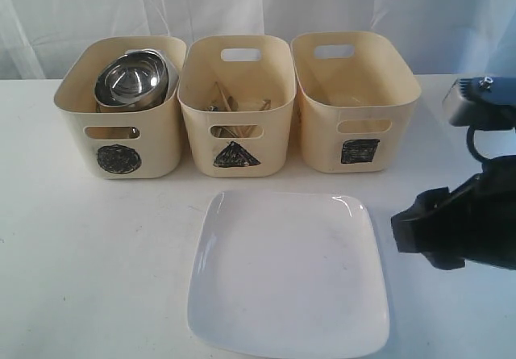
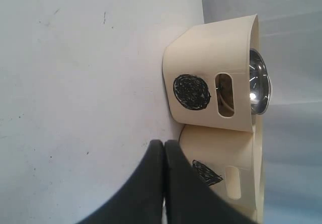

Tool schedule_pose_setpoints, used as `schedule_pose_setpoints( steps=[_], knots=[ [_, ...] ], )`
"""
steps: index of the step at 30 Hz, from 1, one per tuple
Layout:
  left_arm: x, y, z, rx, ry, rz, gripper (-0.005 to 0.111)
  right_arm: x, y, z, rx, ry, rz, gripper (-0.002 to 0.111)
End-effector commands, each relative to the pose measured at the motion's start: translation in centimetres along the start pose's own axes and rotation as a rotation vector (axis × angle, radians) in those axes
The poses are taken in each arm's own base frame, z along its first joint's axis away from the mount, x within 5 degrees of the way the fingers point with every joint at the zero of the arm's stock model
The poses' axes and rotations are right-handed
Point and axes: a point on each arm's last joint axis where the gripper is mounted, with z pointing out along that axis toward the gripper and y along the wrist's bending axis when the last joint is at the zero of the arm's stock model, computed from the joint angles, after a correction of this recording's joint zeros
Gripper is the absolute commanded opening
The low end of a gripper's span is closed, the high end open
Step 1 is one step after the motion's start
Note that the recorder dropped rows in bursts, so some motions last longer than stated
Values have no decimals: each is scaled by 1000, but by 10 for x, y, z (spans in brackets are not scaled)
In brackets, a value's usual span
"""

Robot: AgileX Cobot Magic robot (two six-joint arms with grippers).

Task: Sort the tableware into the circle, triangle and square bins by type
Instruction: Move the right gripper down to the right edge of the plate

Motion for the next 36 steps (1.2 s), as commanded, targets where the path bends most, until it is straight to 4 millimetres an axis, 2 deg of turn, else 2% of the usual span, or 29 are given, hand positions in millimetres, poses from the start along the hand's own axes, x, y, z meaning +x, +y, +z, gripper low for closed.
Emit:
schedule_pose_setpoints(
  steps=[1,4,12,20,22,23,26,28,30,34,36],
  knots=[
    [0,0,0,1,-5,9,0,2,-5,29,98,119,52,59],
    [0,0,0,1,-5,9,0,5,-5,63,135,234,77,59],
    [0,0,0,1,-5,9,0,16,-12,113,146,397,195,56],
    [0,0,0,1,-5,9,0,9,-23,113,93,447,220,56],
    [0,0,0,1,-5,9,0,-5,-29,108,37,436,218,56],
    [0,0,0,1,-5,9,0,-18,-34,105,3,406,242,56],
    [0,0,0,1,-5,9,0,-36,-52,100,-95,399,280,55],
    [0,0,0,1,-5,9,0,-36,-64,104,-255,474,318,54],
    [0,0,0,1,-5,9,0,-30,-71,110,-308,535,327,54],
    [0,0,0,1,-5,9,0,-23,-79,124,-319,589,339,54],
    [0,0,0,1,-5,9,0,-24,-80,130,-327,562,334,54]
  ],
)
